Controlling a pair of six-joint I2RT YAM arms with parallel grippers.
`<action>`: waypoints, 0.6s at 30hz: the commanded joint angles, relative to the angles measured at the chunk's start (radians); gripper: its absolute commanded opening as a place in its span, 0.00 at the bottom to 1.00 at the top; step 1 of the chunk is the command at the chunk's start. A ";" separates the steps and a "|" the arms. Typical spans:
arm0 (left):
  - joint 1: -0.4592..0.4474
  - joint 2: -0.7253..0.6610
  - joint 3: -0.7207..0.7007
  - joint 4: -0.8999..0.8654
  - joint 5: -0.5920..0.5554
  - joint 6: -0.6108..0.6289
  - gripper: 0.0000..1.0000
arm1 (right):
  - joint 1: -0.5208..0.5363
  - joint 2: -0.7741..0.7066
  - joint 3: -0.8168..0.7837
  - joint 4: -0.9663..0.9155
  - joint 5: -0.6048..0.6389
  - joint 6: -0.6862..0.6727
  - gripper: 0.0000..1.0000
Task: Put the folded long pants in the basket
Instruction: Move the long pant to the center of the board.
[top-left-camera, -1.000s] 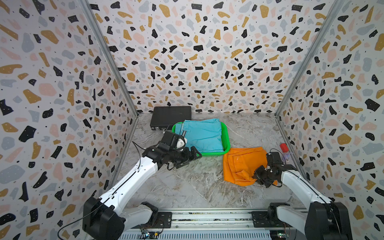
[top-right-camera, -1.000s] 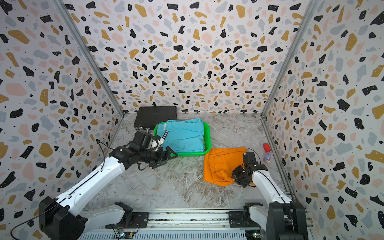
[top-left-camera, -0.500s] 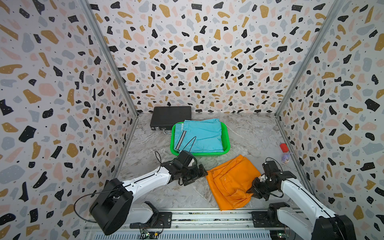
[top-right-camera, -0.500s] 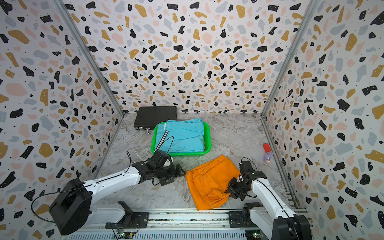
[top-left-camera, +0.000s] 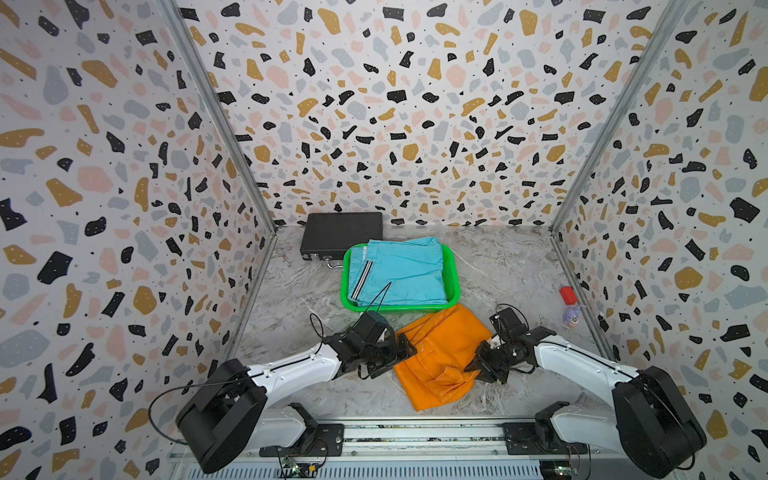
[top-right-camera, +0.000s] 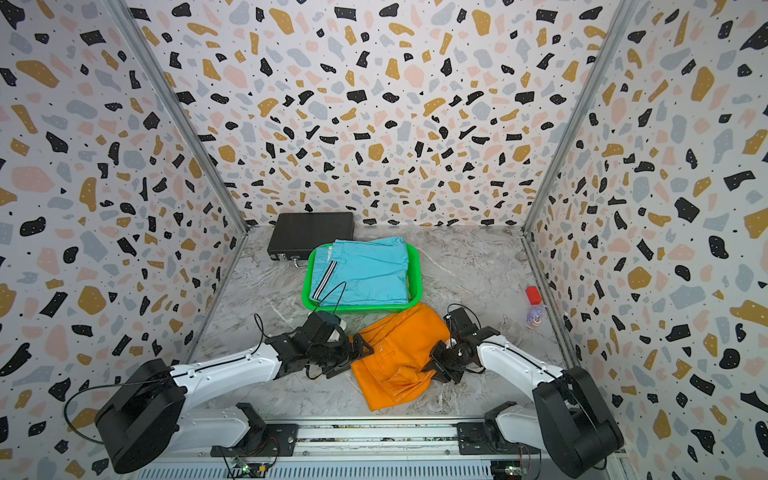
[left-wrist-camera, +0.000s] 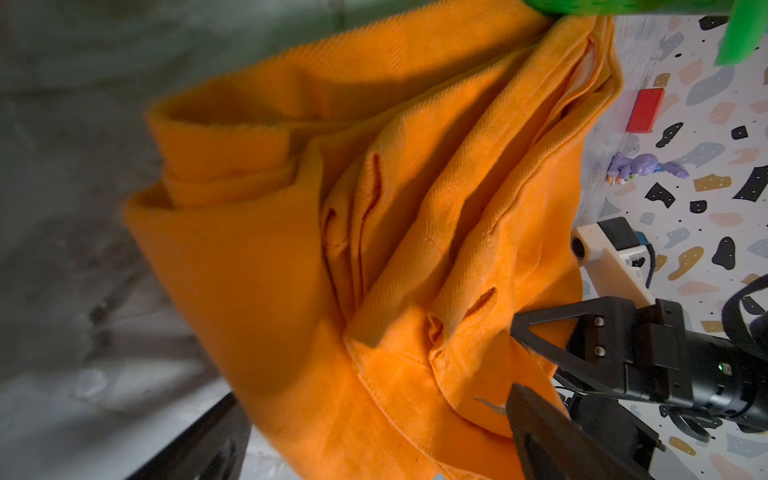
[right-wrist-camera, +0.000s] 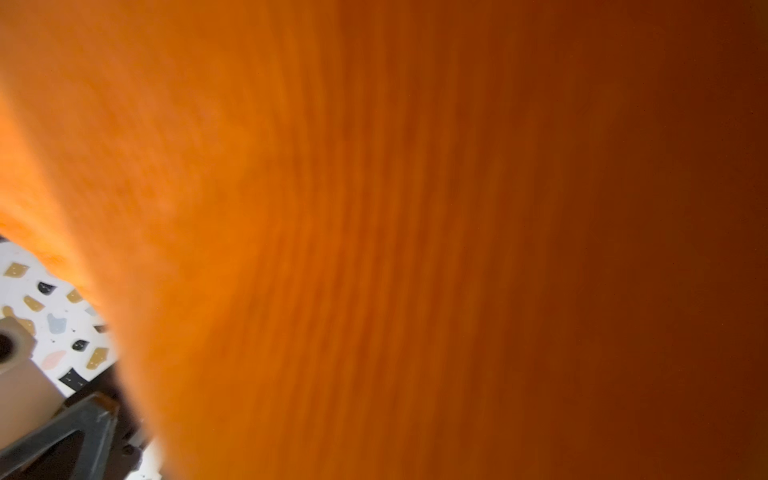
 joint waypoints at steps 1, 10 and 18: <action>-0.003 0.045 -0.020 0.053 -0.002 -0.039 0.99 | 0.002 -0.073 0.009 0.016 0.052 0.025 0.57; -0.004 -0.067 -0.133 0.053 -0.075 -0.131 1.00 | 0.002 -0.218 0.169 -0.320 0.021 -0.276 0.80; -0.069 0.010 -0.073 0.087 -0.092 -0.138 0.84 | 0.001 -0.293 0.501 -0.632 0.206 -0.593 0.87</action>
